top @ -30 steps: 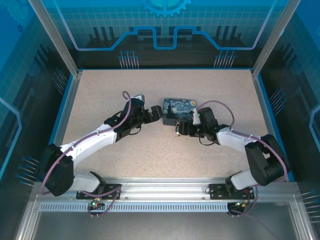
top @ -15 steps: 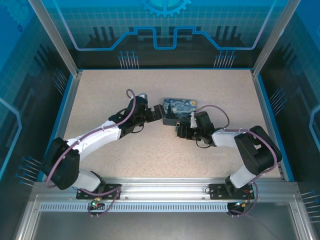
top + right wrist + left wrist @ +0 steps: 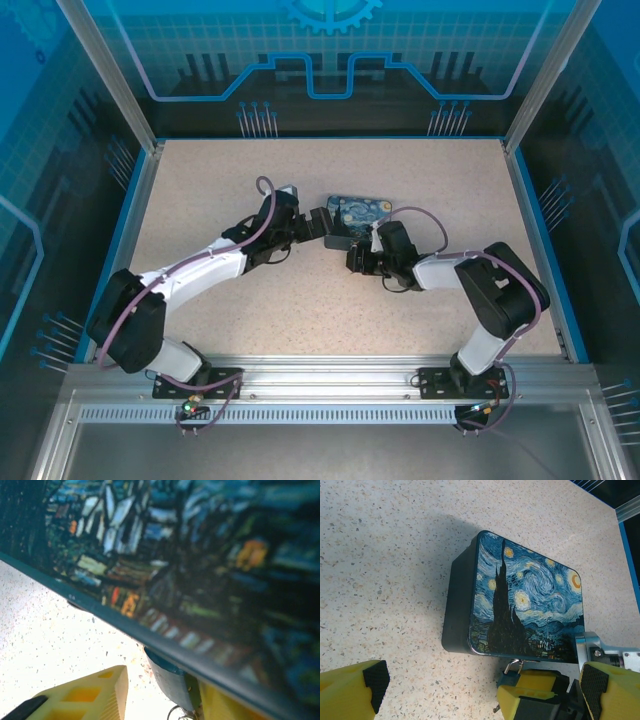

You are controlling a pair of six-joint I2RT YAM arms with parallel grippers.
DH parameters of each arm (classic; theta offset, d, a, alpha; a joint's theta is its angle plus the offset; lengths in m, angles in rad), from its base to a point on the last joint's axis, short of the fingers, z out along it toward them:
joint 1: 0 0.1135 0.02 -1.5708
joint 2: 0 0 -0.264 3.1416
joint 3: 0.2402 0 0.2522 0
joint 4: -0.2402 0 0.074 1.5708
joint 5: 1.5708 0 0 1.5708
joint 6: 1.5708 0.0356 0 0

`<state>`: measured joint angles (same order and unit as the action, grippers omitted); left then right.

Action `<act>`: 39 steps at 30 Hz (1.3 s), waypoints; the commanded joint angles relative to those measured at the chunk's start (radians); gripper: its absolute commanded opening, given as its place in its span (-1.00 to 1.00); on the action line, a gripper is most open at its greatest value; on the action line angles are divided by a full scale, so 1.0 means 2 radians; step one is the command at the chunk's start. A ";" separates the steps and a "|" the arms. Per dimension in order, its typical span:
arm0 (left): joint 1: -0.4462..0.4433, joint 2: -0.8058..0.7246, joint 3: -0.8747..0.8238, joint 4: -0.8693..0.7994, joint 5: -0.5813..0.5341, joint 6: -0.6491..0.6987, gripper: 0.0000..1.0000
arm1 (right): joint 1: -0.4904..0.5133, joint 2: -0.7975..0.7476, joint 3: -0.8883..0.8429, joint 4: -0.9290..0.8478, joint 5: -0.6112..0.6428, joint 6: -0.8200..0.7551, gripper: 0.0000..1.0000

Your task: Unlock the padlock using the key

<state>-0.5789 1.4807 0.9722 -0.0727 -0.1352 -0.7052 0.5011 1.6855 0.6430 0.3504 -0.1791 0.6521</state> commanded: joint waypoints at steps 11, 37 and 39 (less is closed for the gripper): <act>-0.001 0.017 0.033 -0.002 -0.002 0.007 0.98 | 0.006 0.005 -0.029 -0.005 0.029 0.015 -0.74; -0.088 0.104 0.160 -0.130 -0.126 0.098 0.98 | -0.090 -0.096 -0.084 -0.069 -0.011 -0.001 -1.00; -0.090 0.125 0.175 -0.142 -0.140 0.107 0.98 | -0.094 -0.098 -0.086 -0.066 -0.017 0.002 -1.00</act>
<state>-0.7498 1.6768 1.2667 -0.2661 -0.3256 -0.5552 0.3340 1.5074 0.4969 0.2611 -0.1883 0.6548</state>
